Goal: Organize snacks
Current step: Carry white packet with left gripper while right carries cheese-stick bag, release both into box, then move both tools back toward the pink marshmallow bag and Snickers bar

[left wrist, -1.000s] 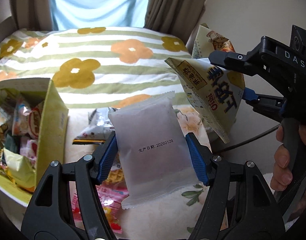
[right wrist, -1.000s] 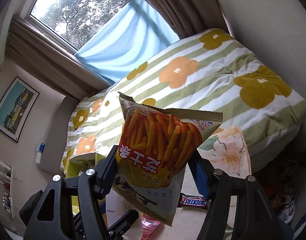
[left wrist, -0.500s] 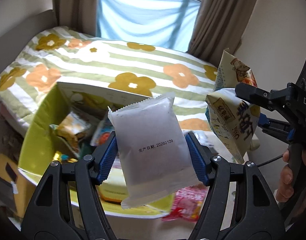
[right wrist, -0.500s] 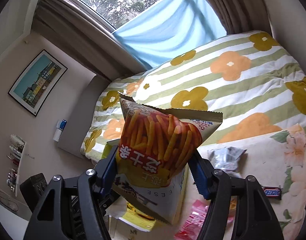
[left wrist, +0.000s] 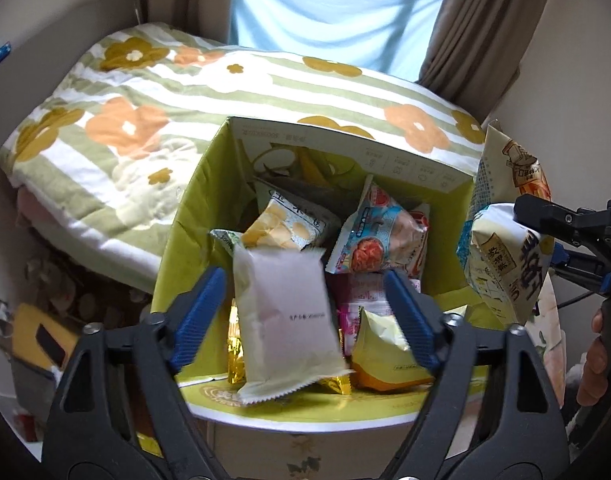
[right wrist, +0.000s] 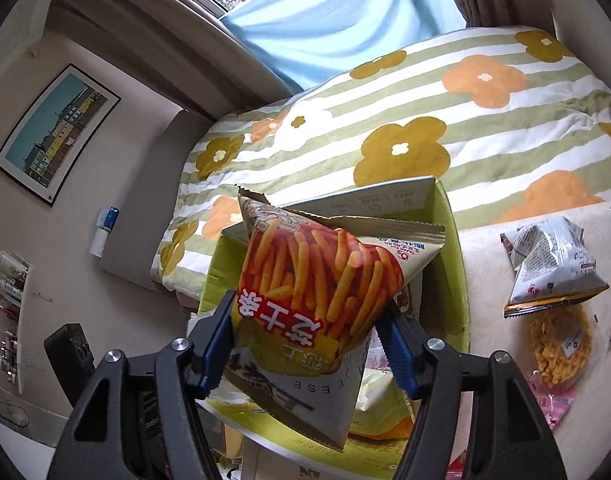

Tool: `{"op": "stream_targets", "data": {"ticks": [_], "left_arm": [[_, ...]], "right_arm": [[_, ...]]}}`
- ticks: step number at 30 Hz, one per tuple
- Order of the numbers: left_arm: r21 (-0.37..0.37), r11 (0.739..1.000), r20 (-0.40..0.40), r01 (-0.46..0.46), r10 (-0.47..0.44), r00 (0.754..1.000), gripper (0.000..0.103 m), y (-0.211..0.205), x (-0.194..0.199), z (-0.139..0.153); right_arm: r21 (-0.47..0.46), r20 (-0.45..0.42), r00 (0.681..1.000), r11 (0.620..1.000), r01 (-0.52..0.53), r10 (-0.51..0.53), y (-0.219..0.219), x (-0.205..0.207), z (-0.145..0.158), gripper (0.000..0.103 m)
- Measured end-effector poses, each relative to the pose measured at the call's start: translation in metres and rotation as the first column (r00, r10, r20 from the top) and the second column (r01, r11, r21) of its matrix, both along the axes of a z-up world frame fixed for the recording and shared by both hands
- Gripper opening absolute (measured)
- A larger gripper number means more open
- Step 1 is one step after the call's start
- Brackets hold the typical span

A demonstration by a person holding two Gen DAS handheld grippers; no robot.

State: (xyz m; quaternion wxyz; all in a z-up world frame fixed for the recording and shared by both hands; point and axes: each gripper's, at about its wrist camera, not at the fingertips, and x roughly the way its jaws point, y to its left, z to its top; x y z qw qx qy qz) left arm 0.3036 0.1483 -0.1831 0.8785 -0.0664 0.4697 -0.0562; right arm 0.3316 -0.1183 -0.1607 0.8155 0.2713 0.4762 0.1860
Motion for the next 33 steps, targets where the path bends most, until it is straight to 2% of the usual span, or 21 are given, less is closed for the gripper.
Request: {"op": "stream_targets", "data": {"ticks": [1, 4, 10, 16, 17, 18, 20, 23, 27, 33], "left_arm": [[0.02, 1.0, 0.006, 0.005, -0.005, 1.0, 0.103, -0.001, 0.0, 0.0], [0.05, 0.998, -0.001, 0.025, -0.025, 1.0, 0.103, 0.001, -0.003, -0.005], [0.01, 1.0, -0.055, 0.001, 0.0, 0.998, 0.103, 0.014, -0.009, -0.022], [0.014, 1.0, -0.073, 0.006, -0.005, 0.997, 0.103, 0.012, -0.015, -0.022], [0.015, 1.0, -0.074, 0.007, -0.006, 0.997, 0.103, 0.01, -0.016, -0.022], [0.015, 1.0, -0.077, 0.006, -0.005, 0.997, 0.103, 0.01, -0.016, -0.021], [0.015, 1.0, -0.09, 0.003, -0.001, 0.996, 0.103, 0.009, -0.016, -0.02], [-0.016, 1.0, -0.101, -0.011, 0.009, 0.995, 0.103, 0.014, -0.017, -0.018], [0.011, 1.0, -0.092, 0.003, -0.002, 0.996, 0.103, 0.012, -0.019, -0.015], [-0.017, 1.0, -0.07, 0.024, -0.026, 0.997, 0.103, 0.007, -0.025, -0.006]], "right_arm": [[-0.004, -0.011, 1.0, 1.0, 0.004, -0.004, 0.001, -0.002, -0.003, 0.062], [-0.023, -0.04, 0.999, 1.0, 0.005, -0.006, 0.003, -0.005, -0.009, 0.062], [-0.089, -0.064, 0.997, 0.995, -0.049, 0.043, 0.01, -0.006, -0.017, 0.062], [-0.083, -0.08, 0.993, 0.992, -0.093, 0.086, 0.026, 0.007, -0.02, 0.065], [-0.089, -0.072, 0.993, 0.991, -0.099, 0.093, 0.03, 0.009, -0.02, 0.073], [-0.098, -0.067, 0.994, 0.99, -0.097, 0.091, 0.033, 0.01, -0.019, 0.088], [-0.113, -0.056, 0.994, 0.989, -0.098, 0.092, 0.035, 0.008, -0.019, 0.1], [-0.152, -0.021, 0.995, 0.983, -0.101, 0.099, 0.035, 0.0, -0.017, 0.1], [-0.218, -0.004, 0.996, 0.972, -0.09, 0.091, 0.032, -0.012, -0.02, 0.1], [-0.232, 0.005, 0.996, 0.969, -0.089, 0.092, 0.025, -0.024, -0.012, 0.1]]}}
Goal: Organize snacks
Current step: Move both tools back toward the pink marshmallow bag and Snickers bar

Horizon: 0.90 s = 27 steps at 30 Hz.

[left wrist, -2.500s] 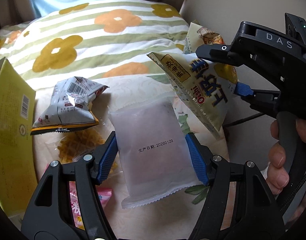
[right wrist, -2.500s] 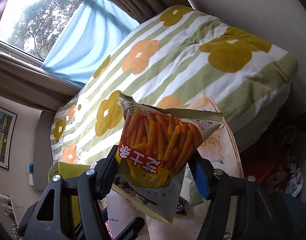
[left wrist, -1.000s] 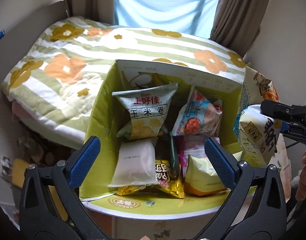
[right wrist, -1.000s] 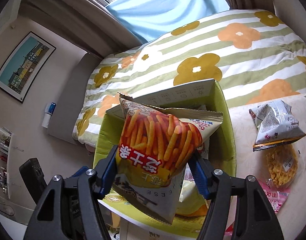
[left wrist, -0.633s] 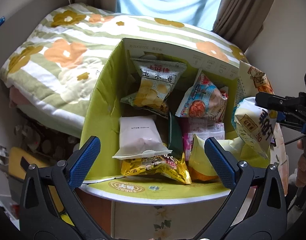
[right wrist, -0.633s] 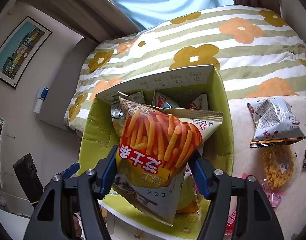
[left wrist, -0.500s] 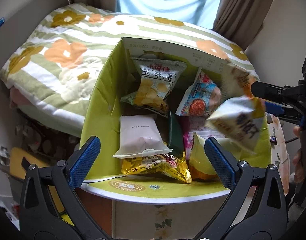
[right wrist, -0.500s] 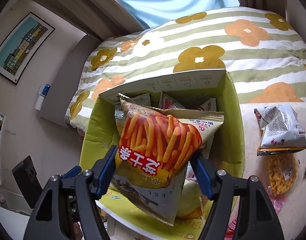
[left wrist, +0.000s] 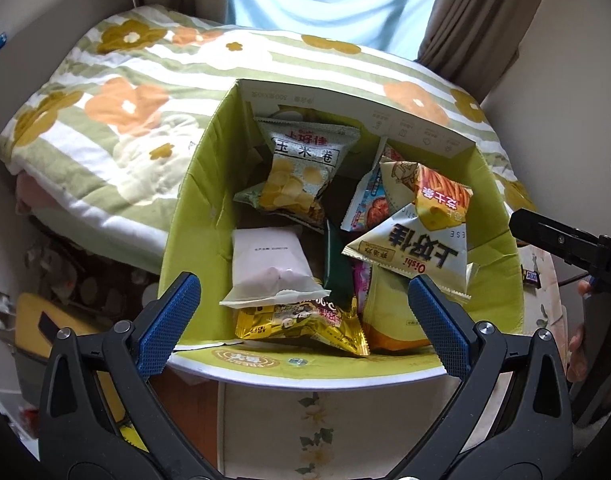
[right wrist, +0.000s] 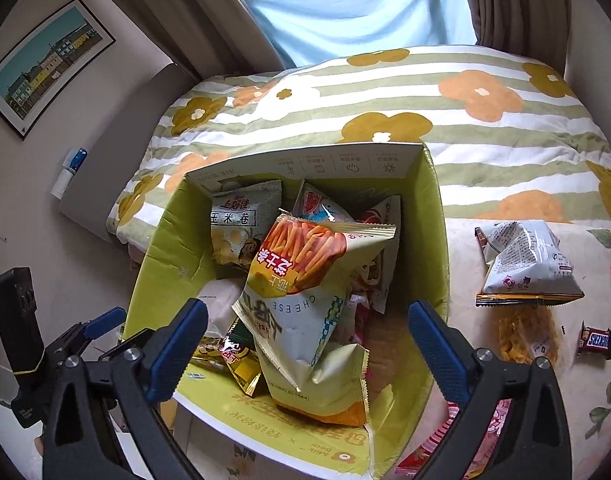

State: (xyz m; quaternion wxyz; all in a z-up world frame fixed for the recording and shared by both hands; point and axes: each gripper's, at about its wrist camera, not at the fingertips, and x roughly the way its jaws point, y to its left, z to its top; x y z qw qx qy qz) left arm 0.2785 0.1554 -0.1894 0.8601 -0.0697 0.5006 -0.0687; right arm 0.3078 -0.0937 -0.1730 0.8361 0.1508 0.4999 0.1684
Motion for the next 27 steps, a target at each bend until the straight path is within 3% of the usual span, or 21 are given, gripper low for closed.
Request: {"op": "stream_targets", "data": {"ticks": [9, 19, 27], "left_arm": [[-0.024, 0.996, 0.042, 0.091, -0.09, 0.995, 0.103, -0.026, -0.001, 0.015], [-0.049, 0.972, 0.097, 0.232, -0.226, 0.969, 0.103, -0.102, -0.016, 0.029], [-0.001, 0.974, 0.117, 0.225, -0.223, 0.968, 0.103, -0.162, -0.054, 0.034]], "right_arm": [[-0.058, 0.043, 0.998, 0.997, 0.048, -0.046, -0.025, -0.027, 0.025, 0.1], [-0.148, 0.099, 0.975, 0.966, 0.212, -0.198, -0.099, -0.079, 0.053, 0.1], [-0.199, 0.139, 0.972, 0.957, 0.213, -0.187, -0.157, -0.105, 0.051, 0.1]]}}
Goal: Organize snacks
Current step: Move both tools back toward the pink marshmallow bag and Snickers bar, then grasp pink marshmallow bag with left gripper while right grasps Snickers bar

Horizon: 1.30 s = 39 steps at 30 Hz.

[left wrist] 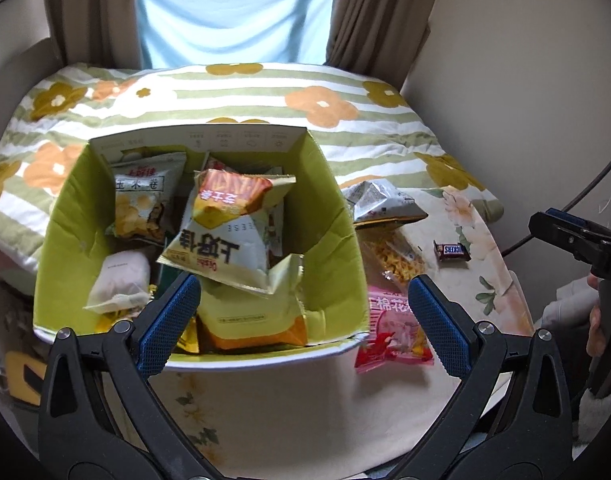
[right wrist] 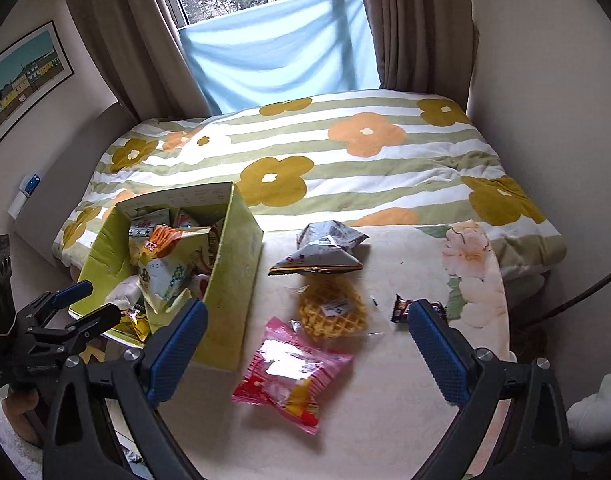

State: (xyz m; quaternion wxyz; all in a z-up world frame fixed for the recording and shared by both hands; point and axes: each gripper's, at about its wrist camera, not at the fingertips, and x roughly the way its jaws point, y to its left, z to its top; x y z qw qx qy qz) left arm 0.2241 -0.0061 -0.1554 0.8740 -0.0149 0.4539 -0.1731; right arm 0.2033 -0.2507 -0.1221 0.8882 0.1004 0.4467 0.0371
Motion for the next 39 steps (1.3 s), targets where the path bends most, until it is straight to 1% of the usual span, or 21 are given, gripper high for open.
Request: {"op": "stream_targets", "data": {"ticks": [4, 7, 9, 12, 14, 16, 18, 22, 25, 27, 29, 30, 32, 35, 39], "left_arm": [[0.005, 0.999, -0.028, -0.051, 0.051, 0.998, 0.103, -0.031, -0.018, -0.008], [0.014, 0.997, -0.023, -0.07, 0.071, 0.997, 0.103, -0.058, -0.032, -0.016], [0.033, 0.996, -0.02, -0.079, 0.079, 0.997, 0.103, -0.078, -0.039, -0.024], [0.051, 0.995, -0.023, -0.082, 0.084, 0.996, 0.103, -0.106, -0.048, -0.041], [0.076, 0.994, -0.038, -0.077, 0.08, 0.996, 0.103, -0.122, -0.05, -0.054], [0.094, 0.993, -0.04, -0.073, 0.077, 0.996, 0.103, -0.134, -0.051, -0.065], [0.102, 0.993, -0.059, -0.06, 0.066, 0.996, 0.103, -0.143, -0.049, -0.077], [0.13, 0.991, -0.081, -0.032, 0.043, 0.996, 0.103, -0.156, -0.042, -0.103], [0.145, 0.989, -0.107, -0.022, 0.038, 0.994, 0.103, -0.159, -0.034, -0.124], [0.154, 0.988, -0.111, -0.022, 0.039, 0.993, 0.103, -0.161, -0.03, -0.136], [0.192, 0.981, -0.091, -0.038, 0.056, 0.994, 0.103, -0.163, -0.028, -0.147], [0.218, 0.975, -0.078, -0.038, 0.056, 0.995, 0.103, -0.165, -0.026, -0.151], [0.248, 0.968, -0.056, -0.04, 0.055, 0.997, 0.103, -0.168, -0.024, -0.156], [0.263, 0.964, -0.041, -0.031, 0.043, 0.998, 0.103, -0.172, -0.021, -0.16], [0.289, 0.957, -0.026, -0.012, 0.02, 0.999, 0.103, -0.176, -0.017, -0.164]], "right_arm": [[-0.017, 0.002, 0.997, 0.997, -0.073, 0.073, -0.027, -0.006, -0.004, 0.1], [-0.053, 0.0, 0.991, 0.99, -0.13, 0.13, -0.047, -0.007, -0.011, 0.1], [-0.052, -0.016, 0.986, 0.985, -0.166, 0.166, -0.063, -0.005, -0.021, 0.1], [-0.028, -0.029, 0.975, 0.975, -0.221, 0.22, -0.083, -0.003, -0.036, 0.1], [-0.026, -0.033, 0.964, 0.964, -0.265, 0.264, -0.091, -0.002, -0.046, 0.1], [-0.032, -0.034, 0.953, 0.953, -0.302, 0.301, -0.098, 0.0, -0.057, 0.1], [-0.028, -0.042, 0.942, 0.942, -0.333, 0.332, -0.103, 0.002, -0.07, 0.1], [-0.03, -0.059, 0.927, 0.928, -0.372, 0.37, -0.108, 0.009, -0.094, 0.1], [-0.059, -0.079, 0.913, 0.912, -0.405, 0.4, -0.108, 0.016, -0.114, 0.1], [-0.076, -0.095, 0.904, 0.903, -0.424, 0.417, -0.107, 0.021, -0.129, 0.1], [-0.067, -0.103, 0.896, 0.896, -0.439, 0.431, -0.107, 0.026, -0.14, 0.1], [-0.055, -0.106, 0.892, 0.893, -0.446, 0.439, -0.108, 0.03, -0.147, 0.1], [-0.04, -0.115, 0.884, 0.887, -0.46, 0.453, -0.108, 0.035, -0.157, 0.1], [-0.062, -0.13, 0.877, 0.879, -0.473, 0.463, -0.105, 0.04, -0.169, 0.1], [-0.052, -0.136, 0.871, 0.875, -0.482, 0.472, -0.104, 0.047, -0.176, 0.1]]}}
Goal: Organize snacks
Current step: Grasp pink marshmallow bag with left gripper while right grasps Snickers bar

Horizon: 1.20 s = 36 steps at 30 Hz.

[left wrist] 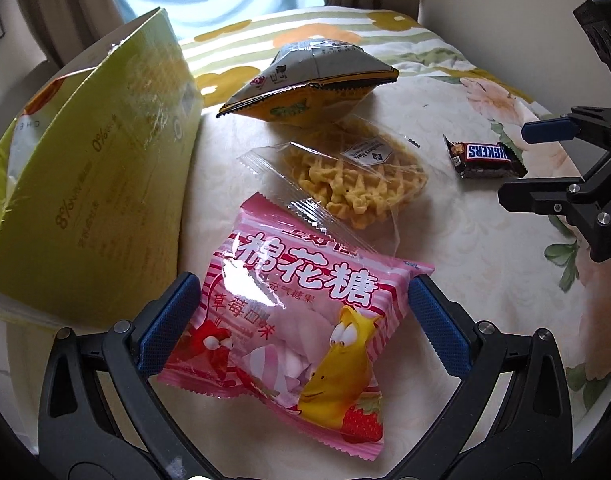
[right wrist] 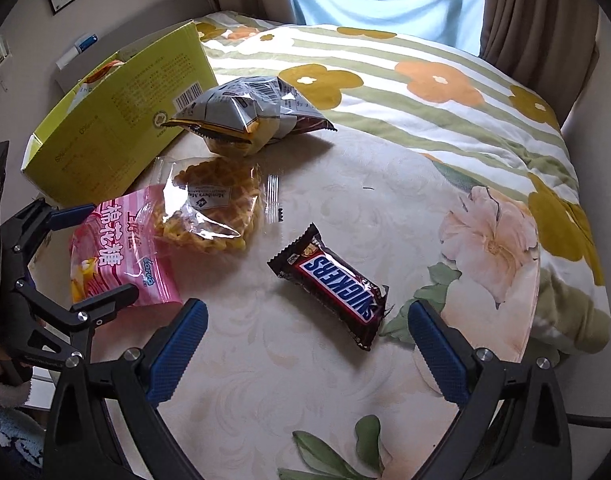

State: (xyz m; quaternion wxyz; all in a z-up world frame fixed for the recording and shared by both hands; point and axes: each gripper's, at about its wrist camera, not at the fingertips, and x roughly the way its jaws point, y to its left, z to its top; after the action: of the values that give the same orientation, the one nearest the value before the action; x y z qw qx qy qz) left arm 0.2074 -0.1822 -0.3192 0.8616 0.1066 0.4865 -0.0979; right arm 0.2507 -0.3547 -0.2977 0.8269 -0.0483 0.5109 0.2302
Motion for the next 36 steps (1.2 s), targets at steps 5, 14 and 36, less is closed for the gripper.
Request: {"op": "stream_targets", "data": {"ticks": [5, 14, 36], "left_arm": [[0.037, 0.999, -0.024, 0.031, -0.03, 0.999, 0.103, -0.006, 0.003, -0.006], [0.16, 0.976, -0.111, 0.151, -0.134, 0.985, 0.103, -0.013, 0.003, -0.013], [0.147, 0.977, -0.13, 0.152, -0.133, 0.983, 0.072, -0.008, -0.022, 0.01]], "right_arm": [[-0.012, -0.01, 0.999, 0.999, -0.045, 0.045, 0.006, 0.009, -0.006, 0.1], [-0.09, -0.053, 0.98, 0.976, -0.197, 0.193, 0.016, 0.017, -0.018, 0.1], [-0.176, -0.07, 0.957, 0.941, -0.288, 0.28, 0.009, 0.04, -0.03, 0.046]]}}
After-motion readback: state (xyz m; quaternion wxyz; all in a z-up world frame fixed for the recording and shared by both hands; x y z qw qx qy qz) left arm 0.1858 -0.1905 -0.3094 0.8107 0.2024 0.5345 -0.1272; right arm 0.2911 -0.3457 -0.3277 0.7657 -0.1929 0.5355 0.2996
